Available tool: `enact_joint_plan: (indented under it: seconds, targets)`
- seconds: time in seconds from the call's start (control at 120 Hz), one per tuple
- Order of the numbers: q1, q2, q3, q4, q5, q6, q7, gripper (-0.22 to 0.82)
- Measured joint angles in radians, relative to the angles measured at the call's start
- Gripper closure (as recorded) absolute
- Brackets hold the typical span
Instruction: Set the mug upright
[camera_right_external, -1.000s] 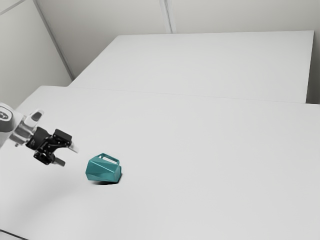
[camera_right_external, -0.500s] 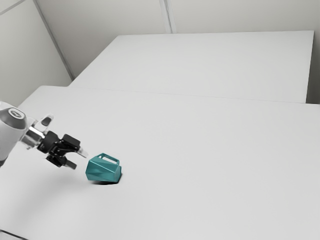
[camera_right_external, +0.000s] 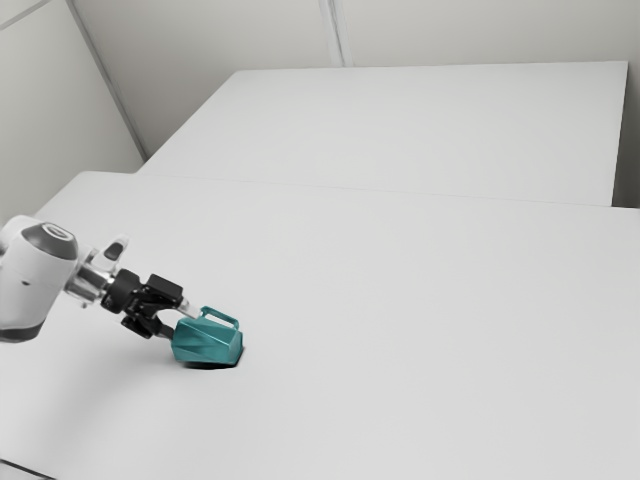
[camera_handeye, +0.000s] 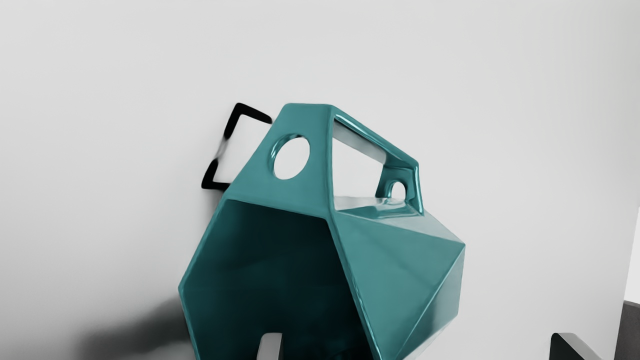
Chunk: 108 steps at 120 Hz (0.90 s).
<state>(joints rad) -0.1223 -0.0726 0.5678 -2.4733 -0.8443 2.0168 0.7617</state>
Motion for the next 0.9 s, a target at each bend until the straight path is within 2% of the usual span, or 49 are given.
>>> enact_joint_plan:
  seconds: [0.308,0.408,0.667,0.9]
  targets:
    - [0.016,0.039,0.007,0.002,-0.074,-0.035,0.064,0.06]
    - [0.013,0.048,0.007,0.002,-0.084,-0.042,0.078,0.1]
    - [0.005,0.071,0.004,0.002,-0.109,-0.05,0.106,0.28]
    - [-0.007,0.061,0.004,0.003,-0.114,-0.052,0.122,0.56]
